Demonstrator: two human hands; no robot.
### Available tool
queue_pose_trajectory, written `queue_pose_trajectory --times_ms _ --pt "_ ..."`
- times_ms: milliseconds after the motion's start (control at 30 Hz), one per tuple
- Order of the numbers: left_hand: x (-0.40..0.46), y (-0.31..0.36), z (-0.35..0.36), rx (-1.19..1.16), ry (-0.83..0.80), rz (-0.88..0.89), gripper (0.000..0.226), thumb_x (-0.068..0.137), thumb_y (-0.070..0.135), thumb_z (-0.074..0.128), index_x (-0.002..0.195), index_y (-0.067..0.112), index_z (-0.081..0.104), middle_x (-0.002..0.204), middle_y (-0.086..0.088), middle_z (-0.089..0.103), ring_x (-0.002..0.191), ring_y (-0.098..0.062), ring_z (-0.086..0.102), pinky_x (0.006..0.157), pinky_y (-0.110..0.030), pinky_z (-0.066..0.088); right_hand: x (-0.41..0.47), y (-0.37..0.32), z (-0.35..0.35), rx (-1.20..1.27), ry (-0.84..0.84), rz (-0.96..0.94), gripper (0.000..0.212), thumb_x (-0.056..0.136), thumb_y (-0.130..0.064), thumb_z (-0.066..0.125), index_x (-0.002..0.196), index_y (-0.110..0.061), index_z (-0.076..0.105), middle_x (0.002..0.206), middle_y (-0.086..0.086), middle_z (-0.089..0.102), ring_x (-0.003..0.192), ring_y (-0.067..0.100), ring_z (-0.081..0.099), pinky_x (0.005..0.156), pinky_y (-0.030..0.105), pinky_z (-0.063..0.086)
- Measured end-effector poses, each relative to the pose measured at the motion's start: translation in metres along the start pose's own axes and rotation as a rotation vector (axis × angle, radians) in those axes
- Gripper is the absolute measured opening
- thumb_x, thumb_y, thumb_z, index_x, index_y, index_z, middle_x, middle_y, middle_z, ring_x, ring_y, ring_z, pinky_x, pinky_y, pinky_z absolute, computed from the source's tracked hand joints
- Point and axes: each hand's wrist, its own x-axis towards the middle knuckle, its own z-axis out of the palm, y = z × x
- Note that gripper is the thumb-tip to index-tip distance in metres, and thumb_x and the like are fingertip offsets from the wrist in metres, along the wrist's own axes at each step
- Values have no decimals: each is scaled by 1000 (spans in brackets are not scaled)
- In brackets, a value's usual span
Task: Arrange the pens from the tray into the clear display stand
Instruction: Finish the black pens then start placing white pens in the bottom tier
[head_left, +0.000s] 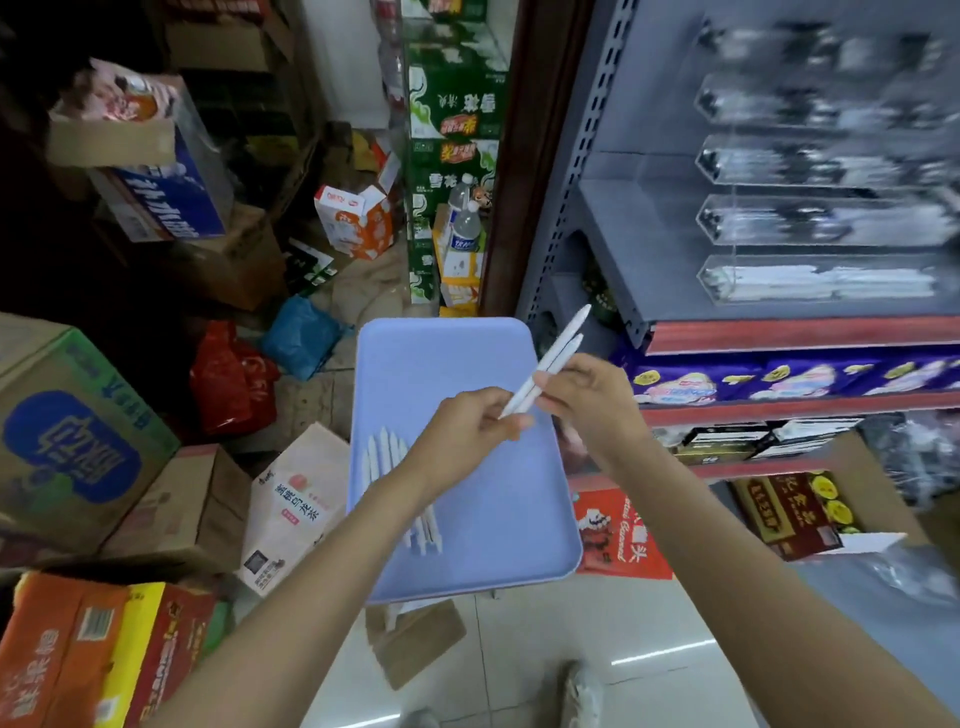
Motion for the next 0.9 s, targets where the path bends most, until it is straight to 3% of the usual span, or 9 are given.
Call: queue_pose_trajectory --times_ms 167,267,333,467,533,633,800,900 --pt "44 73 28 -18 -34 161 6 89 12 60 89 14 66 78 -9 70 56 -3 60 58 -14 49 3 -46 -74 106 68 -81 5 88 -5 60 88 -1 62 76 9 67 70 14 67 71 21 57" --pt "77 103 52 35 -1 202 12 91 16 58 91 11 68 81 -15 71 59 -8 59 62 -29 51 11 -71 -130 164 86 -170 10 88 -6 59 80 -9 63 68 1 67 65 11 66 67 19 56" --pt "97 122 70 89 38 233 17 92 20 57 89 9 70 74 -16 69 60 -12 58 63 -30 46 19 -84 -168 158 68 -207 13 87 -2 60 77 -11 61 63 0 65 61 10 65 63 18 54" --pt "133 155 106 30 143 246 15 92 27 56 88 30 70 79 -9 71 78 -30 65 77 -42 51 44 -104 -243 135 38 -254 13 85 4 58 80 -6 63 68 5 65 67 13 68 69 16 54" --pt "149 164 120 66 284 250 16 93 23 54 91 26 69 81 -9 70 75 -25 62 72 -35 48 60 -113 -279 160 58 -263 13 86 5 58 80 -5 63 69 6 65 70 13 70 72 17 55" --pt "161 174 132 117 473 226 17 95 18 51 95 17 68 71 -10 60 59 -9 42 53 -16 30 86 -120 -314 148 63 -253 13 87 6 56 80 -3 62 65 4 66 69 14 70 72 16 55" --pt "172 180 148 143 559 214 16 94 14 51 92 13 68 52 8 37 47 -1 36 46 -16 26 122 -113 -323 -3 20 -230 16 87 6 57 77 -5 62 69 8 65 67 14 71 71 16 55" --pt "175 182 150 167 590 199 15 94 16 53 92 20 68 51 7 37 48 -5 36 47 -18 27 135 -106 -321 -121 -3 -218 16 86 4 60 76 -9 63 67 3 68 75 21 70 80 30 53"
